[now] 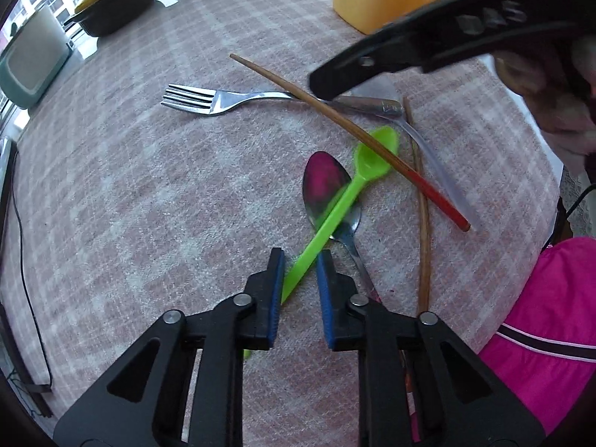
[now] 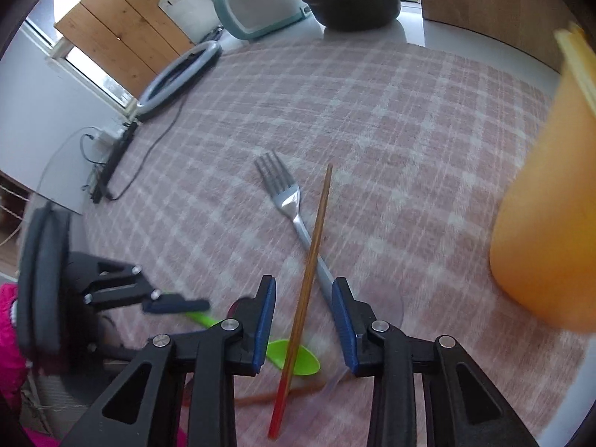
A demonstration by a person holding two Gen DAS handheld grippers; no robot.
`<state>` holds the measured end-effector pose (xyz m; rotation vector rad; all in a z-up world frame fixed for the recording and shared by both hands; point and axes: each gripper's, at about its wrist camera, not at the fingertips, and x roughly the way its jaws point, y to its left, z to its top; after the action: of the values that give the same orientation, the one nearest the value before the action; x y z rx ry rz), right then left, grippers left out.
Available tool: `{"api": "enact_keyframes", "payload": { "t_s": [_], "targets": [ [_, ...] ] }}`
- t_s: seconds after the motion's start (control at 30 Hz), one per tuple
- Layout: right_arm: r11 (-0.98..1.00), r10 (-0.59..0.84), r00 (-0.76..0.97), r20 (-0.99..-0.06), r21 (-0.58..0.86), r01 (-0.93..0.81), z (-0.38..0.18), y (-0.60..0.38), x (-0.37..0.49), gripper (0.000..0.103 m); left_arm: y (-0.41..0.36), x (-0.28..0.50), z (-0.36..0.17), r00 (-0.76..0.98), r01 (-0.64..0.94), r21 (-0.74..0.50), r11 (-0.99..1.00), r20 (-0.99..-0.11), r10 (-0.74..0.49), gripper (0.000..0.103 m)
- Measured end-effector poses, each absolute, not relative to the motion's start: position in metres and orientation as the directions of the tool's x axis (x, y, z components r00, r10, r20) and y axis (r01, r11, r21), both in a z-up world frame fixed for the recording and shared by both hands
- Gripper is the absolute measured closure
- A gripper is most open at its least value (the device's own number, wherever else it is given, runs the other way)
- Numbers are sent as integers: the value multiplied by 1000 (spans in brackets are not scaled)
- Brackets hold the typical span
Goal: Organize utensils
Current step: 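Close the left tool on the green plastic spoon while the right tool closes on a chopstick, then lift the green spoon with the left tool while the right tool lifts its chopstick toward the container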
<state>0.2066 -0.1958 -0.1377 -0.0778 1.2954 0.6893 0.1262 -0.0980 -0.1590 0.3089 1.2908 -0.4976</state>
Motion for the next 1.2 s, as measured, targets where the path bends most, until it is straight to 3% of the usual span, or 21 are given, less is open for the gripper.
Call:
{"api": "enact_keyframes", "payload": {
  "t_s": [0.37, 0.83, 1.0, 1.2],
  "targets": [
    [819, 395, 92, -914, 305, -487, -152, -168, 238, 72, -76, 124, -156, 211, 492, -79, 867, -955, -207, 92],
    [761, 473, -36, -880, 429, -487, -147, -159, 229, 86, -60, 107, -155, 211, 462, -109, 880, -950, -228, 95],
    [785, 445, -45, -894, 414, -460, -160, -154, 236, 88, -60, 108, -155, 209, 460, -113, 881, -950, -231, 95],
    [791, 427, -41, -903, 396, -466, -166, -148, 235, 98, -61, 108, -154, 209, 453, -125, 882, -948, -242, 97]
  ]
}}
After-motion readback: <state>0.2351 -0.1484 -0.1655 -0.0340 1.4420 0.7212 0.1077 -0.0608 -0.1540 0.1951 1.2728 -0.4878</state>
